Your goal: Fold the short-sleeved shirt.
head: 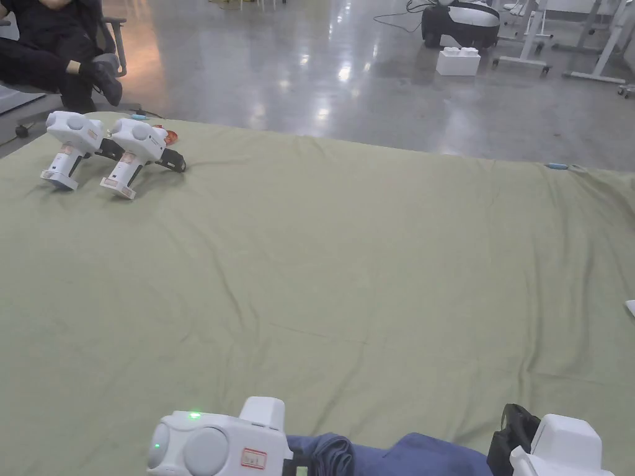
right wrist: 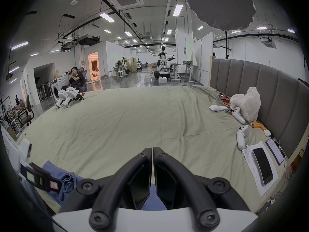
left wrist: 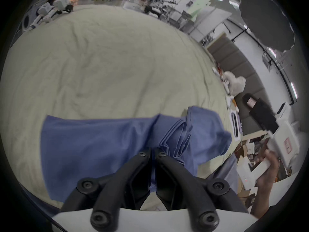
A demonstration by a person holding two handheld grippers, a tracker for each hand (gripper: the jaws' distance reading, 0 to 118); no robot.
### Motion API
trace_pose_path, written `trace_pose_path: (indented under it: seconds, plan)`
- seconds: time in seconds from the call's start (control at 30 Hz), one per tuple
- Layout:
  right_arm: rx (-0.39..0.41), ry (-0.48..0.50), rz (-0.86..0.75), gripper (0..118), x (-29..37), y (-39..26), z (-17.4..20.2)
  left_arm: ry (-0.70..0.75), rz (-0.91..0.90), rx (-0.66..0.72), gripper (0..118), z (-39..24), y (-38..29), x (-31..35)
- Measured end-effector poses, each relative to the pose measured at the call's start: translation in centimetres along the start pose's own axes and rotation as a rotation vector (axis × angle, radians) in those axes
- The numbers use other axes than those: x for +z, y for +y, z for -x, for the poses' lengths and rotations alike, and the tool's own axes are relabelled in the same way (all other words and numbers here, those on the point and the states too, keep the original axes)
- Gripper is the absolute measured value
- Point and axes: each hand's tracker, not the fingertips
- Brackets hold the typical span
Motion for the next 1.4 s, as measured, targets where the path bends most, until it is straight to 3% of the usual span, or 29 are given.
trace_pose_path:
  seconds: [0.1, 0.27, 0.4, 0.63, 0.67, 0.8, 0.97, 1.07, 1.2, 1.4]
  plan:
    - [0.004, -0.003, 0.006, 2, 0.0, -0.1, 0.0, 0.003, -0.008, -0.005, 4, -0.7, -0.4, -1.6]
    - [0.007, -0.009, 0.012, 2, 0.4, -0.2, -0.3, -0.153, -0.056, -0.048, 4, -1.9, -0.9, -1.2]
    - [0.013, -0.014, 0.014, 2, 0.4, -0.2, -0.5, -0.137, -0.032, -0.096, 4, -2.4, -1.5, -2.1]
    - [0.014, -0.007, 0.011, 2, 0.3, 0.0, -0.3, -0.183, -0.027, -0.056, 5, -1.3, -1.7, -1.7]
    - [0.017, -0.006, 0.008, 2, 0.3, 0.1, -0.2, -0.201, -0.038, -0.054, 7, -0.9, -1.7, -0.9]
    - [0.025, 0.003, -0.015, 2, 0.4, 0.7, 0.0, -0.217, -0.133, -0.014, 39, 1.6, -1.4, 3.4]
    - [0.027, 0.009, -0.032, 2, 0.1, 1.4, 0.1, -0.124, -0.264, 0.059, 75, 7.8, -0.8, 8.2]
    - [0.024, 0.012, -0.036, 2, 0.0, 1.6, 0.3, -0.072, -0.280, 0.151, 79, 12.0, -0.8, 9.4]
    - [0.019, 0.015, -0.043, 2, 0.0, 1.7, 0.6, -0.130, -0.222, 0.229, 79, 17.0, -1.4, 9.1]
    - [0.016, 0.015, -0.039, 2, -0.1, 1.7, 0.8, -0.322, -0.133, 0.317, 79, 20.1, -2.6, 6.0]
